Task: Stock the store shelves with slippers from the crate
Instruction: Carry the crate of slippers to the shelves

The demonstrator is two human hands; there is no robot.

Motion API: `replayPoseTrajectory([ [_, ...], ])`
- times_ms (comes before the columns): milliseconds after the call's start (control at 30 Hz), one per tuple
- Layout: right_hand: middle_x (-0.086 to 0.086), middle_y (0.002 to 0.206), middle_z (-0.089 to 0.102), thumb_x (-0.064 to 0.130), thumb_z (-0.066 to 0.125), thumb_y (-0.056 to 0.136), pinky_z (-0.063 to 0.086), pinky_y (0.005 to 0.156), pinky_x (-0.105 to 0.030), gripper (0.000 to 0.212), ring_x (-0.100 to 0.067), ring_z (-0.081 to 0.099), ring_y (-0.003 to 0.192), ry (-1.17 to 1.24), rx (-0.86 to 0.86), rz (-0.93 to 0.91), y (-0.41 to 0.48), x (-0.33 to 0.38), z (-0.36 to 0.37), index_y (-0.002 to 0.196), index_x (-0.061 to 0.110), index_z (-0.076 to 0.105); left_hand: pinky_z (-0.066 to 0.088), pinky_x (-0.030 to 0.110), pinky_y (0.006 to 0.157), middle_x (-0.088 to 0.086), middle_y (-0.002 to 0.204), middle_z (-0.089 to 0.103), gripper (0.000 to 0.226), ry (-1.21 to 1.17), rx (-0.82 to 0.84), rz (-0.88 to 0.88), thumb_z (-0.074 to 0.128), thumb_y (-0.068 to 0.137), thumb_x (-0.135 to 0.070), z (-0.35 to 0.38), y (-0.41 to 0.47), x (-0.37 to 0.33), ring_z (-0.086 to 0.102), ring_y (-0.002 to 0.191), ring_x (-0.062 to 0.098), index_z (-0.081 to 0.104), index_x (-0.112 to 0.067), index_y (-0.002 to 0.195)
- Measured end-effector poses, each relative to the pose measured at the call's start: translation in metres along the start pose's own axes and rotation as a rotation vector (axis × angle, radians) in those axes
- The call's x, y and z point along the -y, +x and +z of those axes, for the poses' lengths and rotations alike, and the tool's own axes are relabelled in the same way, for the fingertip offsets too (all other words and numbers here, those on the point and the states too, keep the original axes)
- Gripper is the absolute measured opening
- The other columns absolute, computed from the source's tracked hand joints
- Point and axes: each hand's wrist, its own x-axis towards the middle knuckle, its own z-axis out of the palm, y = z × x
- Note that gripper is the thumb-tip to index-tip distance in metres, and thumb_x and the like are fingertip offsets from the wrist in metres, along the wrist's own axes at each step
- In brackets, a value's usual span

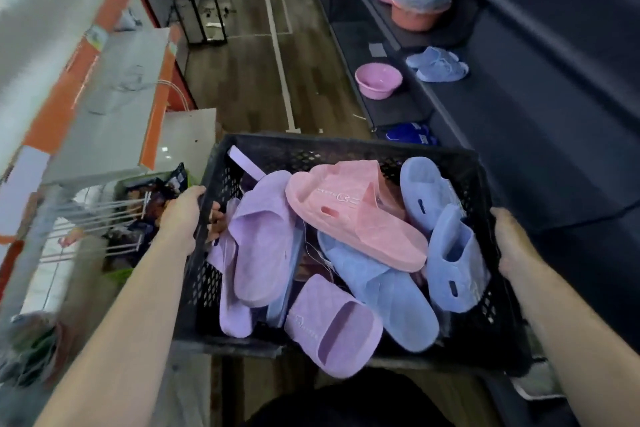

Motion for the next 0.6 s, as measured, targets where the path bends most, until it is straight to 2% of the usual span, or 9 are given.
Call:
replayPoseTrajectory([
  [67, -0.001, 0.104, 0.071, 0.062, 0.05, 0.056, 0.048, 0.097, -0.046, 0.05, -0.027, 0.063, 0.102, 0.008, -0.051, 0.004, 0.004, 0.028, 0.028, 0.089, 0.032, 0.073, 0.039, 0.024, 0.04, 0.011, 0.062, 0.057, 0.044, 0.025, 0.034, 0.003, 0.048, 0.082, -0.046, 0.023, 0.043, -0.03, 0.05, 0.041, 0.024, 0.059, -0.004, 0.077],
  [133, -0.003, 0.105, 0.07, 0.057, 0.051, 0.065, 0.05, 0.093, -0.042, 0.048, -0.026, 0.063, 0.101, 0.033, -0.084, 0.009, 0.016, 0.052, 0.054, 0.093, 0.025, 0.073, 0.04, 0.025, 0.042, 0.011, 0.063, 0.056, 0.044, 0.05, 0.064, -0.003, 0.047, 0.085, -0.046, 0.045, 0.084, -0.058, 0.049, 0.044, 0.025, 0.058, -0.005, 0.076],
  [200, -0.004, 0.101, 0.068, 0.048, 0.047, 0.081, 0.05, 0.079, -0.035, 0.039, -0.025, 0.062, 0.094, 0.052, -0.101, 0.003, 0.033, 0.076, 0.077, 0.098, 0.021, 0.07, 0.04, 0.027, 0.044, 0.011, 0.065, 0.056, 0.044, 0.071, 0.096, -0.02, 0.047, 0.083, -0.048, 0.065, 0.127, -0.084, 0.049, 0.044, 0.025, 0.058, -0.006, 0.077],
  [267, -0.003, 0.091, 0.065, 0.043, 0.043, 0.088, 0.045, 0.066, -0.032, 0.033, -0.021, 0.059, 0.082, 0.086, -0.118, 0.031, 0.052, 0.094, 0.096, 0.09, 0.021, 0.066, 0.04, 0.027, 0.045, 0.011, 0.064, 0.057, 0.043, 0.104, 0.114, -0.033, 0.047, 0.082, -0.048, 0.084, 0.166, -0.107, 0.05, 0.044, 0.025, 0.059, -0.006, 0.077],
  [333, -0.004, 0.095, 0.066, 0.051, 0.046, 0.085, 0.048, 0.074, -0.033, 0.038, -0.023, 0.06, 0.086, 0.122, -0.175, 0.027, 0.077, 0.107, 0.108, 0.094, 0.022, 0.067, 0.041, 0.027, 0.046, 0.012, 0.066, 0.059, 0.043, 0.136, 0.127, -0.035, 0.048, 0.08, -0.047, 0.104, 0.204, -0.131, 0.052, 0.045, 0.025, 0.06, -0.006, 0.078],
  [400, -0.001, 0.116, 0.064, 0.062, 0.052, 0.076, 0.046, 0.094, -0.04, 0.053, -0.025, 0.057, 0.104, 0.182, -0.249, 0.036, 0.108, 0.11, 0.119, 0.112, 0.027, 0.067, 0.041, 0.026, 0.045, 0.014, 0.068, 0.059, 0.043, 0.154, 0.152, -0.036, 0.049, 0.077, -0.047, 0.124, 0.244, -0.154, 0.053, 0.045, 0.026, 0.061, -0.005, 0.077],
  [467, 0.004, 0.124, 0.057, 0.06, 0.052, 0.079, 0.042, 0.101, -0.04, 0.056, -0.021, 0.052, 0.111, 0.224, -0.278, 0.022, 0.136, 0.114, 0.132, 0.124, 0.027, 0.06, 0.04, 0.026, 0.043, 0.016, 0.069, 0.059, 0.044, 0.189, 0.186, -0.047, 0.049, 0.071, -0.048, 0.147, 0.285, -0.178, 0.053, 0.044, 0.026, 0.061, -0.005, 0.075],
  [500, 0.005, 0.124, 0.057, 0.059, 0.052, 0.079, 0.045, 0.098, -0.038, 0.054, -0.02, 0.054, 0.108, 0.23, -0.318, 0.035, 0.139, 0.119, 0.144, 0.122, 0.026, 0.06, 0.04, 0.027, 0.043, 0.016, 0.07, 0.06, 0.045, 0.221, 0.199, -0.049, 0.049, 0.069, -0.049, 0.159, 0.305, -0.19, 0.054, 0.044, 0.026, 0.061, -0.006, 0.075],
  [600, -0.003, 0.115, 0.061, 0.056, 0.056, 0.076, 0.049, 0.069, -0.032, 0.046, -0.02, 0.062, 0.09, 0.293, -0.412, 0.109, 0.187, 0.1, 0.153, 0.107, 0.022, 0.058, 0.042, 0.028, 0.045, 0.016, 0.069, 0.06, 0.045, 0.321, 0.26, -0.04, 0.049, 0.069, -0.048, 0.198, 0.358, -0.227, 0.053, 0.045, 0.027, 0.062, -0.006, 0.075],
])
